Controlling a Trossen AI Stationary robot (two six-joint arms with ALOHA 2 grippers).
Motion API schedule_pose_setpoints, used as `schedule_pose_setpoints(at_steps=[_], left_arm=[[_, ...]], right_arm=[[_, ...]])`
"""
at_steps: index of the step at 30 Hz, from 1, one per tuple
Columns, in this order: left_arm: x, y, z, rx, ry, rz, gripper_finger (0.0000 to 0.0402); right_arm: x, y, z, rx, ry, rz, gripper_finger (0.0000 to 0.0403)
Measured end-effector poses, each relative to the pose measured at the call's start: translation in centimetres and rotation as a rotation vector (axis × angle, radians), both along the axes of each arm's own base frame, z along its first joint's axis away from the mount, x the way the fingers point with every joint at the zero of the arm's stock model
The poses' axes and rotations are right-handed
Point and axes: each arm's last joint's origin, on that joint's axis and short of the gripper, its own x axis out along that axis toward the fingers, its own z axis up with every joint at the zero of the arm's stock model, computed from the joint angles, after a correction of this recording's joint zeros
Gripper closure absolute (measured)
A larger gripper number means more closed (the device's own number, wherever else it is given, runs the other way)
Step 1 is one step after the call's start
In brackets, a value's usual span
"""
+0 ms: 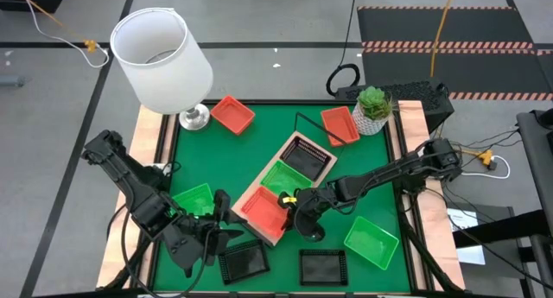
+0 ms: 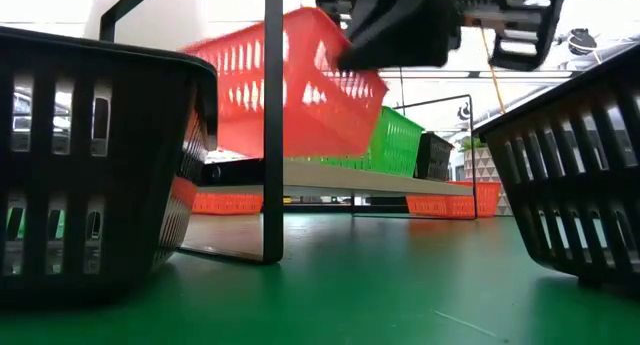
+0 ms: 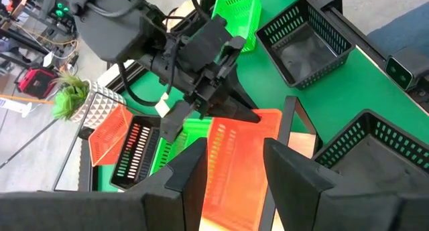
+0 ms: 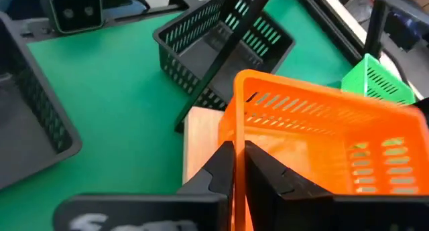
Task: Stack baskets on shelf by color
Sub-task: Put the bottom orange bin on the shelf
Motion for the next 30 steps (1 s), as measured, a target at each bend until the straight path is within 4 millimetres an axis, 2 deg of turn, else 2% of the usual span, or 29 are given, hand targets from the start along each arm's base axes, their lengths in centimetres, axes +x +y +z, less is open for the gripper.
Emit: schedule_pose_setpoints(at_steps=[10,30], left_arm=[[0.0,0.0,0.0,-0.001,0.0,0.0,0.0254],[0.0,0.0,0.0,-0.007,0.001,0.005,0.0254]], right_arm=[[0.6,0.1,-1.5,-0.025,0.008,0.013,0.0379],[0.5,0.7,-1.4,-0.054,-0.02,0.019,0.0378]])
